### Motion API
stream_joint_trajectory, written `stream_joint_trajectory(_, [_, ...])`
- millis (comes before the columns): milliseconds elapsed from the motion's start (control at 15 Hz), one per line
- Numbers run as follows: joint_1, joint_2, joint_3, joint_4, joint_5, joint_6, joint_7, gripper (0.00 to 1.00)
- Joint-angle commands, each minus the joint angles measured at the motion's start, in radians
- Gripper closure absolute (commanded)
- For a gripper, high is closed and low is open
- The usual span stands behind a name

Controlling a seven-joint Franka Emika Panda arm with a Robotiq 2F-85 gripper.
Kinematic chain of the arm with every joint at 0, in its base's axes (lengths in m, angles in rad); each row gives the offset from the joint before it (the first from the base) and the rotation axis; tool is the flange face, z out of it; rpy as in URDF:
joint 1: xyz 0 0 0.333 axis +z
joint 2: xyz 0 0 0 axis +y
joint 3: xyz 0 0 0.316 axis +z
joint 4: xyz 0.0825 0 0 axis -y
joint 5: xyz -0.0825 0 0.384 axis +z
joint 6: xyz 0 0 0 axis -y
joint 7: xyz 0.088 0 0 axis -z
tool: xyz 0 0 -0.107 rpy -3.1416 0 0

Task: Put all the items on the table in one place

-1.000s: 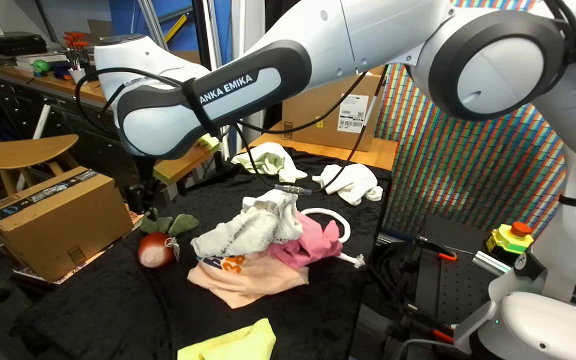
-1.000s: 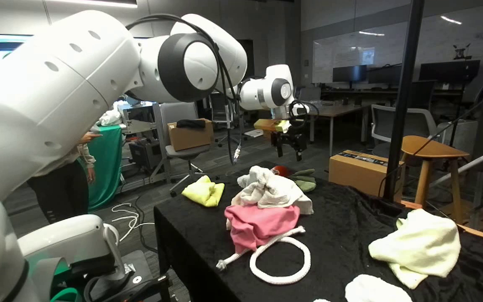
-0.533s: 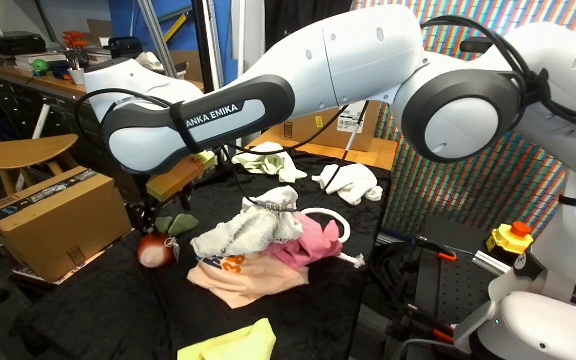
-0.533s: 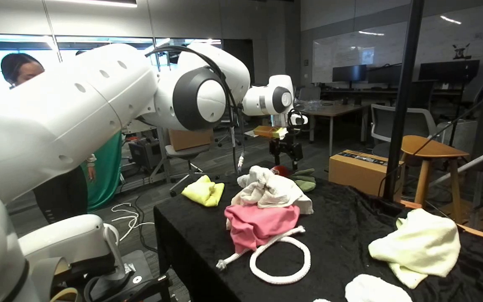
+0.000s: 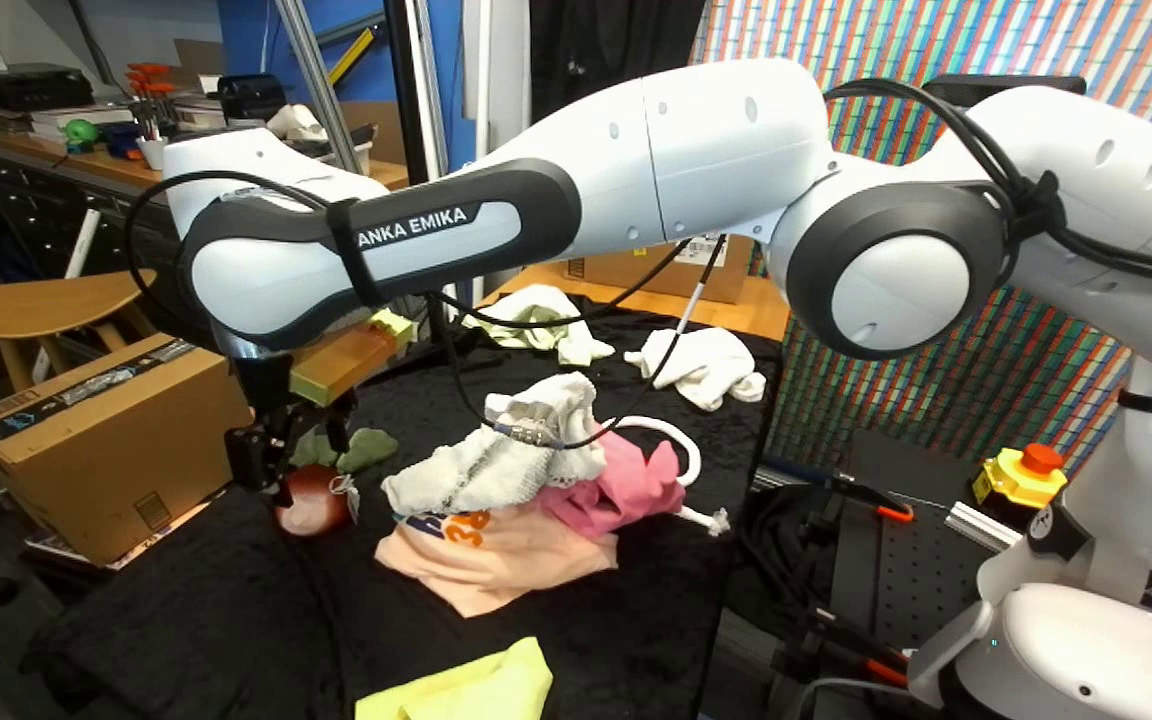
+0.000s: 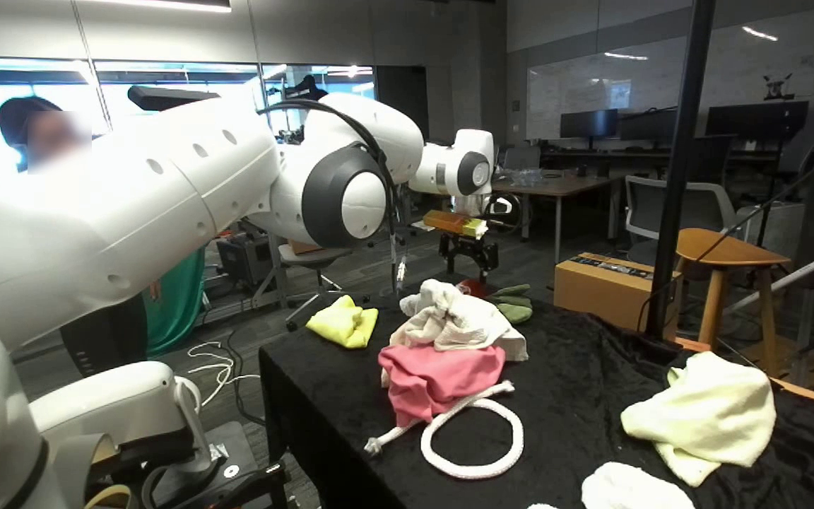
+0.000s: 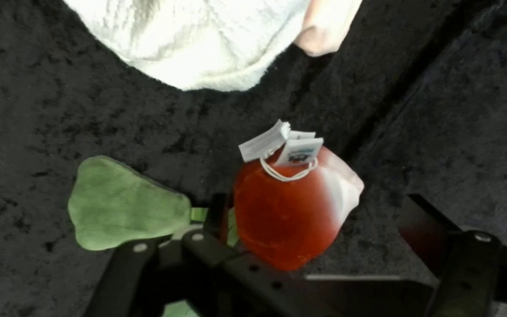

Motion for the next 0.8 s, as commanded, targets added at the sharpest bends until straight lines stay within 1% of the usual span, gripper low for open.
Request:
stream_joint_trajectory(0, [-0.003,0.088,0.016,0.129,0.028,-0.025,-0.058,0.00])
stream_joint_trajectory(67, [-0.001,0.083,0.012,0.108,0.011,-0.004,-0.053,0.00])
stream_joint_trajectory(333, [0.017,0.119,-0.018,0.119,-0.028,0.028,-0.053,0.00])
stream_joint_trajectory(733, [0.024,0.150,-0.058,0.144,-0.063,0.163,-0.003,0.00])
